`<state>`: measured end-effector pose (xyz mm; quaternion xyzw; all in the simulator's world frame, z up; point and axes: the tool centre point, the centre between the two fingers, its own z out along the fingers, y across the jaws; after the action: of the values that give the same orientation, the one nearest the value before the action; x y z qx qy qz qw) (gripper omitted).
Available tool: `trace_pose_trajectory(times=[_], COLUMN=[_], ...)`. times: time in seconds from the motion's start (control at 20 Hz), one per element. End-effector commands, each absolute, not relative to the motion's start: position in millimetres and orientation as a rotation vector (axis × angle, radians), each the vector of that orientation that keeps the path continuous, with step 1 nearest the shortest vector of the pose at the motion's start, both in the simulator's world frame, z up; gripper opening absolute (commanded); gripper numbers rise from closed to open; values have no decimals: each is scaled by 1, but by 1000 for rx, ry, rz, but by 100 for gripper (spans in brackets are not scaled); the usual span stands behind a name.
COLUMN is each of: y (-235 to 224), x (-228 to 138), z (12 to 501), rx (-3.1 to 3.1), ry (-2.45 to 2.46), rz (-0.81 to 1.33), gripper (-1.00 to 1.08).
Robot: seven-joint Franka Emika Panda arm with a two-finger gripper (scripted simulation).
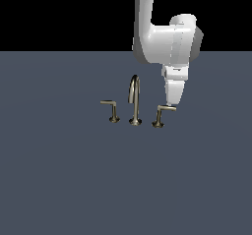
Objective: Turn on the faucet by rotating a designated handle.
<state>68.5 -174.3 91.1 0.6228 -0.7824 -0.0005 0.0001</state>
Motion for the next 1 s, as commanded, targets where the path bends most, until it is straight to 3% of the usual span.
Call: trace_pose_trajectory(times=[0.0, 0.7, 0.95], y=[-175, -185, -177], x=[69, 28, 29], z=[91, 91, 91], rx=[1954, 1955, 1968], ry=[-2460, -2459, -2457], rz=[0, 0, 11], gripper=[-100, -100, -100])
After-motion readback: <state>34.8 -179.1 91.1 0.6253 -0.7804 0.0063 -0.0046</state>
